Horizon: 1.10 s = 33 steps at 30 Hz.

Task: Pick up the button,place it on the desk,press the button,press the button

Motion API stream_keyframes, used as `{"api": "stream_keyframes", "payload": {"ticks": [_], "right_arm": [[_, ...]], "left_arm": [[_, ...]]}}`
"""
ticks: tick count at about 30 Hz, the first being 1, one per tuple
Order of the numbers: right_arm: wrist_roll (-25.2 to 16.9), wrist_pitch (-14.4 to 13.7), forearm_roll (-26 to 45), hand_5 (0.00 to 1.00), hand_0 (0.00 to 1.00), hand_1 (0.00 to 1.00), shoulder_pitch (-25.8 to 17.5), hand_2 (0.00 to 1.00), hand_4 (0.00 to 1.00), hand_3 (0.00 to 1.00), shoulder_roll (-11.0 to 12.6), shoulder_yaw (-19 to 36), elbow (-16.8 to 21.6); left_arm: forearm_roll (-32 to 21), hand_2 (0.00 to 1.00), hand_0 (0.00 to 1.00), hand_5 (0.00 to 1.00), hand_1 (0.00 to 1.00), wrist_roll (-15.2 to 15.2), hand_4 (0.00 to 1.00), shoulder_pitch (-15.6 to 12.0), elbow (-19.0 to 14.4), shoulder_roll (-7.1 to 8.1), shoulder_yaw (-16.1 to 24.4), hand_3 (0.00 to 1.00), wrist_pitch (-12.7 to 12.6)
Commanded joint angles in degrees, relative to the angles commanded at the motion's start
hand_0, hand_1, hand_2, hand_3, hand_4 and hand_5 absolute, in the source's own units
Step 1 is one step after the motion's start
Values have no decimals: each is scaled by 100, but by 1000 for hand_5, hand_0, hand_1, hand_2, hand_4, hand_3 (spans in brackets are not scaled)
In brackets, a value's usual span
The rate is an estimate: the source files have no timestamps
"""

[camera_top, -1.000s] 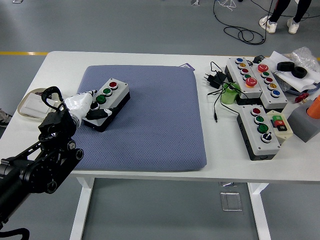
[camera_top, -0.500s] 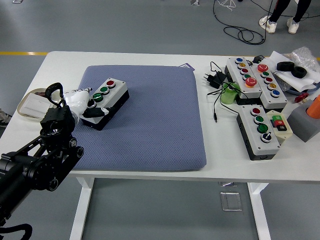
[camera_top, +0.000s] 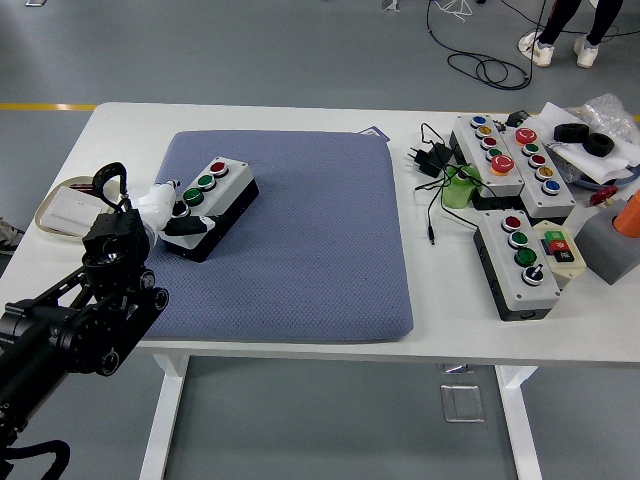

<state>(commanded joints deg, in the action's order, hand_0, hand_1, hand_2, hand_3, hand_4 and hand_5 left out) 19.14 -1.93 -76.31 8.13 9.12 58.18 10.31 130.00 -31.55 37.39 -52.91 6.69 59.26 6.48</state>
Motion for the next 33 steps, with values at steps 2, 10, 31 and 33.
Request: {"api": "stream_keyframes", "payload": {"ticks": [2,10,31,33], "right_arm": [[-1,-1,5,223,659,635,1,661,359,577,3,-2,0],[-1,-6,9,223,658,635,-2,659,359,577,6,0,0],[-1,-6,1,223,658,634,4,659,359,576,8,5,0],[-1,-7,1,223,658,634,2,659,359,576,8,10,0]], "left_arm": [[0,884,489,733,641,-13,998,13,-16,-5,-26,922,27],[0,785,409,571,532,5,949,0,-35,-14,-56,904,-13],[0,159,153,2,121,200,382,20,183,-2,-186,460,-221],[0,159,153,2,121,201,382,22,216,0,-189,460,-195]]}}
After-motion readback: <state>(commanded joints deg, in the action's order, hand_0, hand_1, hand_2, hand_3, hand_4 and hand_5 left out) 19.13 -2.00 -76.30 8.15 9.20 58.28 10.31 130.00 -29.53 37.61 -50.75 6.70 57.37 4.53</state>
